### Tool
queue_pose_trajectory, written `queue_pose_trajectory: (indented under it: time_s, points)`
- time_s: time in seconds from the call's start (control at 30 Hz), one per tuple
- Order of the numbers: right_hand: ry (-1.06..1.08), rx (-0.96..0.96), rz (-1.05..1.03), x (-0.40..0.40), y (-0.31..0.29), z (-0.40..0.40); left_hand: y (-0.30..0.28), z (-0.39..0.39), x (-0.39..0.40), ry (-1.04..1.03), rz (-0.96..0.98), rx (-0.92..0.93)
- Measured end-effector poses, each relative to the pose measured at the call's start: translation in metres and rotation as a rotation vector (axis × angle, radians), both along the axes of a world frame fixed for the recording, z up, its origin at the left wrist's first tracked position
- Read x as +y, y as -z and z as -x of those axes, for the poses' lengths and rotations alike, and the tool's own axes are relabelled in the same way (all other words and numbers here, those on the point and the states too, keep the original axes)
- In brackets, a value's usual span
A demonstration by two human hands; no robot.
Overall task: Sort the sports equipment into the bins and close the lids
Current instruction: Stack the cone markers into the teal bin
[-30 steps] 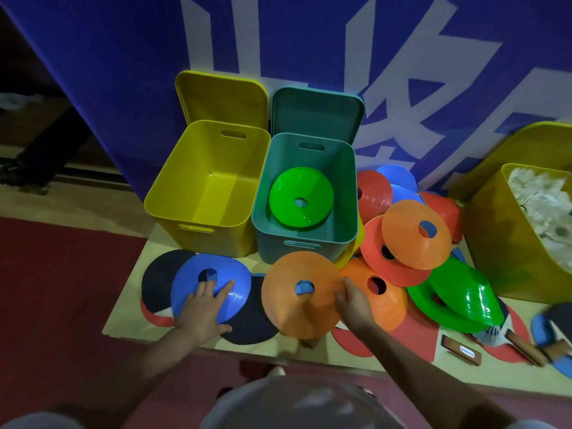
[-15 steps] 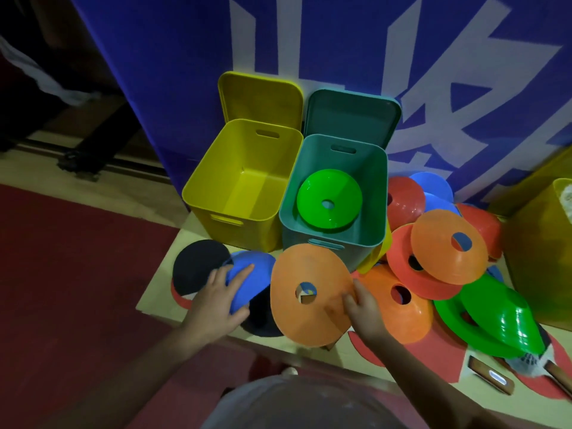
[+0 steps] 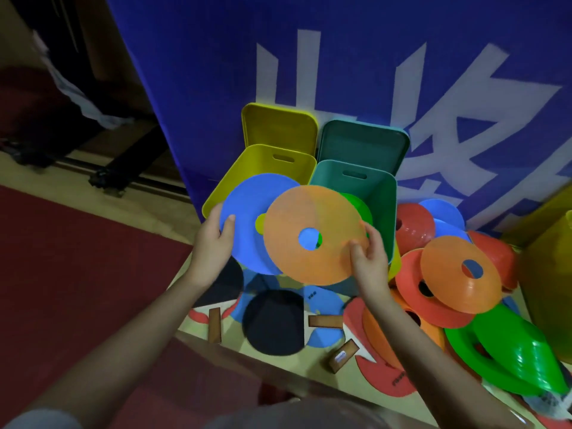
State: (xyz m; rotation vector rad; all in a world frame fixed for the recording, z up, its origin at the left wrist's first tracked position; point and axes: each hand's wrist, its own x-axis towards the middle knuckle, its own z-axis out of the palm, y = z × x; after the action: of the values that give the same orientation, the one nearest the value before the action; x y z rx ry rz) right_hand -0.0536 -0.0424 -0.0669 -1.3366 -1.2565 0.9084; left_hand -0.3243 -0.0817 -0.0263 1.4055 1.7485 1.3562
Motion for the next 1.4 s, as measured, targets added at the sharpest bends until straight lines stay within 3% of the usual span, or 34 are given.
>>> queue_pose_trajectory:
  time_s: [0.33, 0.6, 0.8, 1.23, 1.3, 1.4]
  points:
    - [0.303, 0.017, -0.019, 0.045, -0.003, -0.071, 0.001, -0.043, 0.065, 0.077, -0.029, 0.004]
    - [0.596, 0.107, 0.099, 0.095, -0.011, -0.116, 0.029, -0.111, 0.162, 0.232, 0.186, 0.224]
    - [0.564, 0.066, 0.114, 0.12, -0.008, -0.131, 0.074, -0.144, 0.219, 0.319, 0.359, 0.269]
    - [0.593, 0.012, 0.155, 0.127, 0.023, -0.143, 0.143, -0.164, 0.243, 0.122, 0.563, 0.358]
    - [0.573, -0.002, 0.155, 0.13, 0.022, -0.142, 0.142, -0.171, 0.248, 0.13, 0.523, 0.346]
    - [0.497, -0.037, 0.154, 0.136, 0.013, -0.134, 0.121, -0.175, 0.254, 0.168, 0.294, 0.365]
